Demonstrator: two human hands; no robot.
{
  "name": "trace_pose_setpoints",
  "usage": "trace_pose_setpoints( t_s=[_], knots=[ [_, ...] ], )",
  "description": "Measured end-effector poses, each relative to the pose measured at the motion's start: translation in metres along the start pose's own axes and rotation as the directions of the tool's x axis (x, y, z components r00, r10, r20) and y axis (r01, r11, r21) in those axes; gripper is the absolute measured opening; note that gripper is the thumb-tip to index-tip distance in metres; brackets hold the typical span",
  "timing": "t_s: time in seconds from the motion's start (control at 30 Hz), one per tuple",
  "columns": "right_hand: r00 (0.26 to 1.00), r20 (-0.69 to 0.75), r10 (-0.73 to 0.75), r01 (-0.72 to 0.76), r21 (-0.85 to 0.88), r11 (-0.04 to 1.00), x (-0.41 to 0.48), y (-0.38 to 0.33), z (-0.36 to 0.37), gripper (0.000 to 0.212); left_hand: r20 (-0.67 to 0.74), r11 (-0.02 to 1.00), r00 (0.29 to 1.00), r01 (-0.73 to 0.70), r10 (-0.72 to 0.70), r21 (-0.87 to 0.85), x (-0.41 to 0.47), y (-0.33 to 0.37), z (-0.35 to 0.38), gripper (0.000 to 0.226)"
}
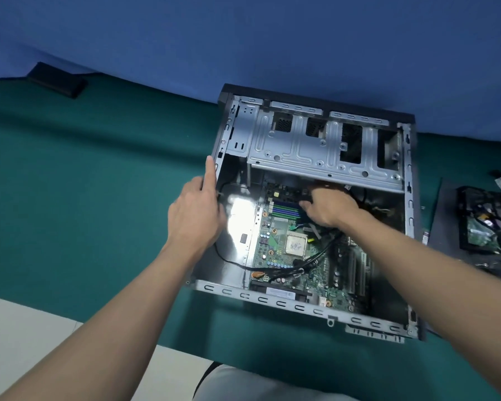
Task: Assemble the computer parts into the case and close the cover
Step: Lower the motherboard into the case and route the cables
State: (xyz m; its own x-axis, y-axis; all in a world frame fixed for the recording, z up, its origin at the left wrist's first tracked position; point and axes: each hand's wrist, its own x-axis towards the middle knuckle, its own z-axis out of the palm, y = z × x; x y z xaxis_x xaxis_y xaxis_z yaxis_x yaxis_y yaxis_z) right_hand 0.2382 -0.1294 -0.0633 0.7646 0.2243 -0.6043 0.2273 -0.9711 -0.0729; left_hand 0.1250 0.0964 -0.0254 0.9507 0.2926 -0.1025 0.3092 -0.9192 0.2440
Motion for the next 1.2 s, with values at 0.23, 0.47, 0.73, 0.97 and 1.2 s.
trace_pose_setpoints(
  t_s=[0.23, 0.47, 0.73, 0.97, 1.2],
  knots=[
    [0.965, -0.097, -0.243, 0.261, 0.294, 0.919, -0.094, 0.021, 0.028, 0.022, -0.149, 0.969, 0.970, -0.163, 0.193, 0.188, -0.023, 0.016, -0.004, 0.061],
    [0.888, 0.321, -0.329, 0.244, 0.277, 0.929, -0.107, 0.025, 0.064, 0.024, 0.232, 0.995, 0.970, -0.058, 0.077, -0.087, -0.076, 0.067, 0.021, 0.030],
    [0.854, 0.415, -0.315, 0.241, 0.221, 0.945, -0.101, 0.014, 0.062, 0.036, 0.130, 0.999, 0.991, -0.039, 0.037, 0.014, -0.092, 0.074, 0.024, 0.031],
    [0.825, 0.455, -0.335, 0.214, 0.297, 0.931, -0.110, 0.024, 0.065, 0.035, 0.146, 0.999, 0.989, 0.025, -0.028, 0.021, -0.091, 0.074, 0.025, 0.031],
    [0.995, -0.057, -0.085, 0.097, 0.259, 0.961, -0.100, 0.034, 0.065, 0.021, 0.221, 1.000, 0.975, -0.013, 0.014, -0.005, -0.089, 0.073, 0.027, 0.032]
  ],
)
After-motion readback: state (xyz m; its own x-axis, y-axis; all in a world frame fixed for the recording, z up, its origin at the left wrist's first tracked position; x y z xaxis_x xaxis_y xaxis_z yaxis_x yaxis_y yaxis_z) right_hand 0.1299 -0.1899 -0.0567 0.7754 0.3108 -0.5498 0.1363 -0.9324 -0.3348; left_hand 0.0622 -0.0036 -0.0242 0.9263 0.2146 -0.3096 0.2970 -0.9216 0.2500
